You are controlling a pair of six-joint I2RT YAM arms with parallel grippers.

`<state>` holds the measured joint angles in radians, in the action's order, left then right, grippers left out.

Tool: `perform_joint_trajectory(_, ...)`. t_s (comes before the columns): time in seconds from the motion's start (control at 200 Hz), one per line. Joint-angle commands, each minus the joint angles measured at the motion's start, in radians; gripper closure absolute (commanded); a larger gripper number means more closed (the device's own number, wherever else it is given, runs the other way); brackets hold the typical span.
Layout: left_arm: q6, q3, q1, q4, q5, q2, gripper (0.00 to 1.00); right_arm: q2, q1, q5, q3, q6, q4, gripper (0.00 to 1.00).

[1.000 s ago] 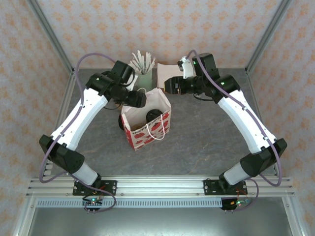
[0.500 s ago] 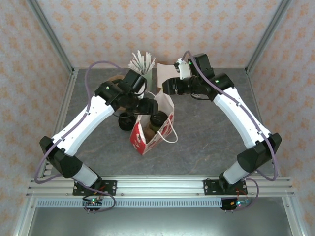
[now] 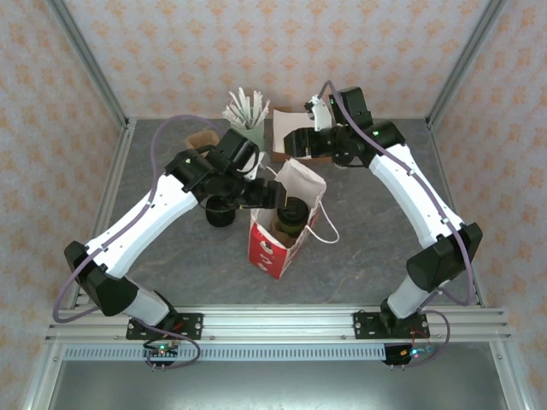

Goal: Pack the takeout coffee

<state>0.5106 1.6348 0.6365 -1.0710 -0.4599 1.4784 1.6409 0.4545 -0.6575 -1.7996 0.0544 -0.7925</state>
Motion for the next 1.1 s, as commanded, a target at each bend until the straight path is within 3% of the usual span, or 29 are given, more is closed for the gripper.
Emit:
perform_joint_trajectory(0.0,-0.117,-0.02,-0.072,0.036,0.073,-0.087,0.14,0.02,-0.003,-0.048,-0.03,-0.078,-0.023,0.38)
perform_joint_trajectory(0.18,-0.177,-0.147,-0.193,0.246,0.249,-0.188,0.12,0.02,-0.009,-0.063,-0.016,-0.211,-0.083,0.38)
perform_joint_trajectory(0.305,-0.193,-0.225,-0.23,0.365,0.42,-0.19,0.09,0.008,-0.023,-0.042,-0.004,-0.242,-0.099,0.37)
perform_joint_trajectory(0.38,-0.178,-0.276,-0.269,0.448,0.466,-0.183,0.06,0.007,-0.026,-0.031,0.006,-0.275,-0.118,0.37)
perform_joint_trajectory(0.49,-0.174,-0.313,-0.335,0.559,0.449,-0.155,0.02,0.017,-0.028,-0.039,-0.001,-0.33,-0.165,0.37)
perform_joint_trajectory(0.641,-0.259,-0.323,-0.352,0.642,0.444,-0.109,0.0,0.032,-0.028,-0.06,-0.001,-0.437,-0.25,0.37)
perform_joint_trajectory(0.891,-0.223,-0.341,-0.39,0.66,0.33,-0.075,0.0,0.03,-0.009,-0.063,0.053,-0.512,-0.278,0.41)
perform_joint_trajectory(1.096,-0.205,-0.306,-0.396,0.632,0.318,-0.032,0.0,0.017,0.01,-0.053,0.075,-0.564,-0.331,0.42)
